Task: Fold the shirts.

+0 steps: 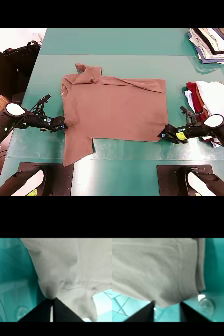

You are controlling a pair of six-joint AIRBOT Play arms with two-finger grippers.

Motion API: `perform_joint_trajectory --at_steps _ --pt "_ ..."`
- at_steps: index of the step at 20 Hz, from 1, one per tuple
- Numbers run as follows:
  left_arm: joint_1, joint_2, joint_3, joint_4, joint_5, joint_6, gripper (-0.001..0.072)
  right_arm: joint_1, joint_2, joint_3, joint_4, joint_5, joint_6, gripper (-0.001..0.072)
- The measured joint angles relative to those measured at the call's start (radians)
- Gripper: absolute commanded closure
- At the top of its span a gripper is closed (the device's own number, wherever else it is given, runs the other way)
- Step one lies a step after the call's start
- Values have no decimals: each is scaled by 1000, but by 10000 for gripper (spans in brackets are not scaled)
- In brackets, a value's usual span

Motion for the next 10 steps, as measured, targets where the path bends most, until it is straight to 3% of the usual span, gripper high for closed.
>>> perform_joint_trajectory --at_steps 1,6,10 --pt "0 0 0 0 -1 0 682 16 -18 -3 7 -12 0 696" --pt "0 38 42 3 -39 10 683 84 -51 60 21 -33 -35 697" --pt "0 167 238 3 -85 -11 682 106 52 253 24 -30 -52 697"
